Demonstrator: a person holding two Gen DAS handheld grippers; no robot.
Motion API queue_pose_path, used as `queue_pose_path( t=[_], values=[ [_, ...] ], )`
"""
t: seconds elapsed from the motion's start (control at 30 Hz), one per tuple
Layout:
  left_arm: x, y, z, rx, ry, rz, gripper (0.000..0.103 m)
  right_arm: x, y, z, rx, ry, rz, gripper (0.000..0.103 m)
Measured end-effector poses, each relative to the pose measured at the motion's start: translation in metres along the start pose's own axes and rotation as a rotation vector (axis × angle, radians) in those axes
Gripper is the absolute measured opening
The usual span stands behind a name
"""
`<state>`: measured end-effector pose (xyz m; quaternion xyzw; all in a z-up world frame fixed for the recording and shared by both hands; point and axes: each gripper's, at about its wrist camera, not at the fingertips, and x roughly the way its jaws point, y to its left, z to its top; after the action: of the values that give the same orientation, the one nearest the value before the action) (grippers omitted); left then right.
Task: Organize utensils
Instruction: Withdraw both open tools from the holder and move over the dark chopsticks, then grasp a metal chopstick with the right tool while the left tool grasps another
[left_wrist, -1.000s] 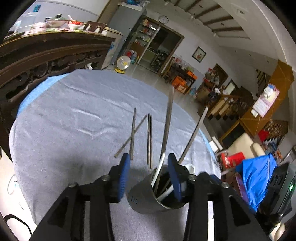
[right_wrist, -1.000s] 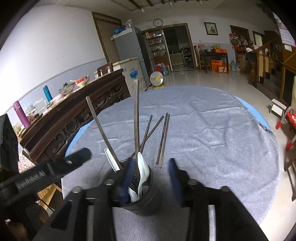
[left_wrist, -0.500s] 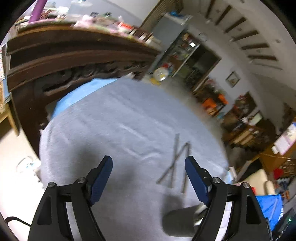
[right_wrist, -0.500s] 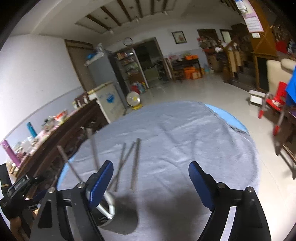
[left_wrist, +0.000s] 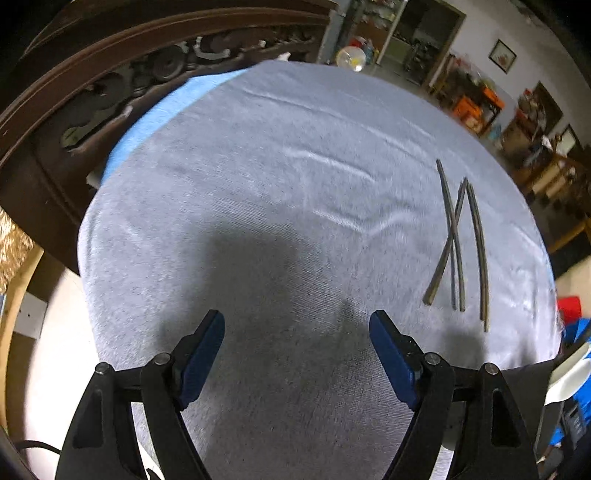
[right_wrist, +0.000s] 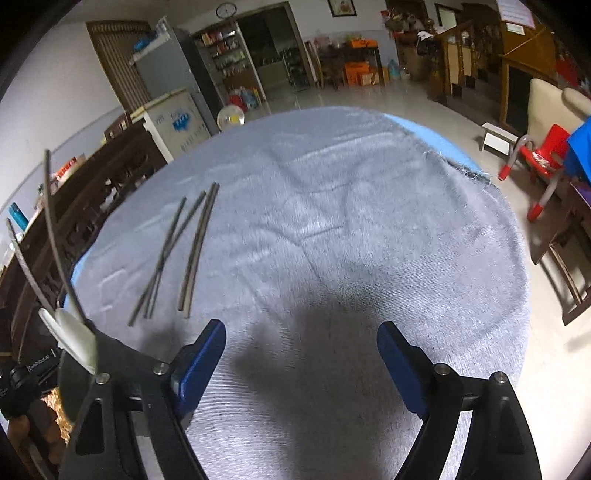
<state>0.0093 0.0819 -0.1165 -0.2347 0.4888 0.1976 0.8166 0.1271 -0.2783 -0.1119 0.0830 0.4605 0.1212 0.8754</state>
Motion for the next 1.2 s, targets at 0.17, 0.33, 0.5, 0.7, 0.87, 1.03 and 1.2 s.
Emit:
queue_pose_path(
  t=[0.17, 0.33, 0.5, 0.7, 0.87, 1.03, 1.2],
  values=[
    [0.01, -0.01, 0.007, 0.054, 0.007, 0.017, 0.081, 0.018, -0.004, 0.014, -0.018, 0.06, 0.024, 0.086],
    [0.018, -0.015, 0.016, 0.079, 0.014, 0.019, 0.081, 0.043, 0.002, 0.041, -0.038, 0.129, 0.069, 0.086],
    [0.027, -0.014, 0.024, 0.077, 0.029, 0.012, 0.081, 0.076, 0.023, 0.079, -0.094, 0.202, 0.135, 0.086],
    [0.036, -0.018, 0.037, 0.103, 0.028, 0.025, 0.081, 0.13, 0.06, 0.124, -0.165, 0.296, 0.146, 0.083],
    [0.042, -0.02, 0.048, 0.101, 0.03, 0.02, 0.081, 0.165, 0.093, 0.154, -0.206, 0.342, 0.142, 0.074],
    [0.046, -0.027, 0.056, 0.11, 0.029, 0.019, 0.081, 0.198, 0.12, 0.166, -0.238, 0.413, 0.129, 0.05],
    [0.051, -0.029, 0.063, 0.111, 0.029, 0.012, 0.081, 0.203, 0.127, 0.166, -0.28, 0.402, 0.057, 0.036]
  ],
)
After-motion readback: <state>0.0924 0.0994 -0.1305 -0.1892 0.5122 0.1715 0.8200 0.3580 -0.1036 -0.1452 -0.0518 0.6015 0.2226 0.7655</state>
